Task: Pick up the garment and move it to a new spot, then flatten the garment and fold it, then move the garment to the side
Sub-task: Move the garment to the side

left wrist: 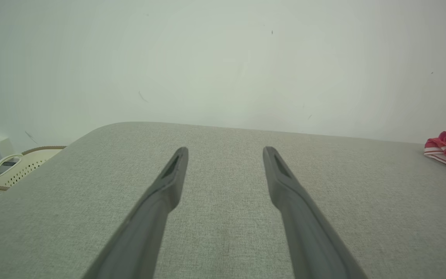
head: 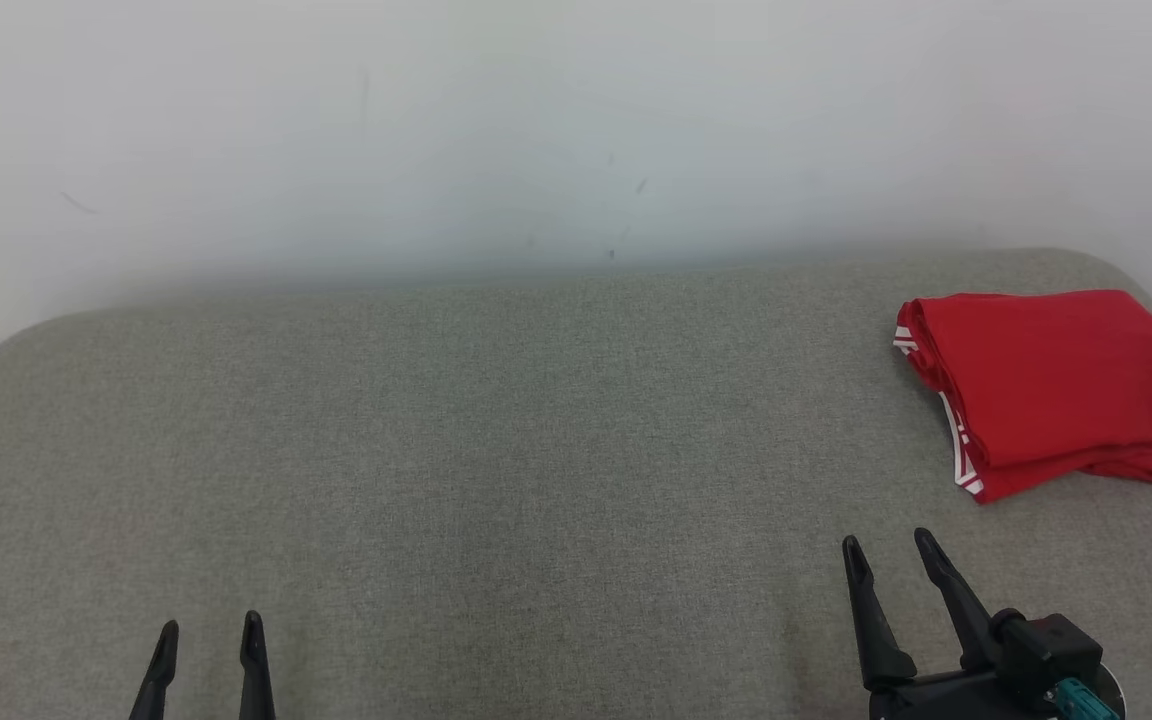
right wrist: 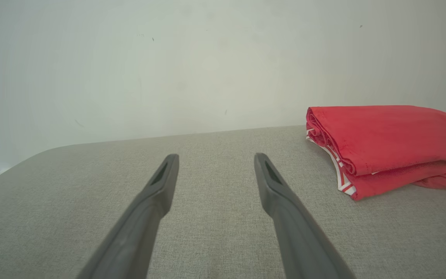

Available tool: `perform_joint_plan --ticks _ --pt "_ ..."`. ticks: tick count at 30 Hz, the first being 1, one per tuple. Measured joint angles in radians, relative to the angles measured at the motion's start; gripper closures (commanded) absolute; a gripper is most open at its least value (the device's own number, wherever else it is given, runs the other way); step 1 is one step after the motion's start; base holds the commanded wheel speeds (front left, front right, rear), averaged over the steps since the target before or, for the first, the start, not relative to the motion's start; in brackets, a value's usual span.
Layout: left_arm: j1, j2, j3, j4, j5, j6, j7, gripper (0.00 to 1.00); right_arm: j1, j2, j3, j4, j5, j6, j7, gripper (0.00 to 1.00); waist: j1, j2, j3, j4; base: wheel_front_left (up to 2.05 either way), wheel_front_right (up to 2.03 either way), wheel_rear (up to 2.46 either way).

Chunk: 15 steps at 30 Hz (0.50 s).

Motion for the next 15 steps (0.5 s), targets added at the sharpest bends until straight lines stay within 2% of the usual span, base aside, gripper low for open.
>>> perform_joint_plan --ticks 15 --pt "0.008 -0.001 -0.007 0.014 0.019 0.002 0.0 0.0 0.005 0.012 -0.017 -0.009 -0.046 0.0 0.0 0.0 -0.0001 0.0 0.003 -0.002 0.0 0.0 0.0"
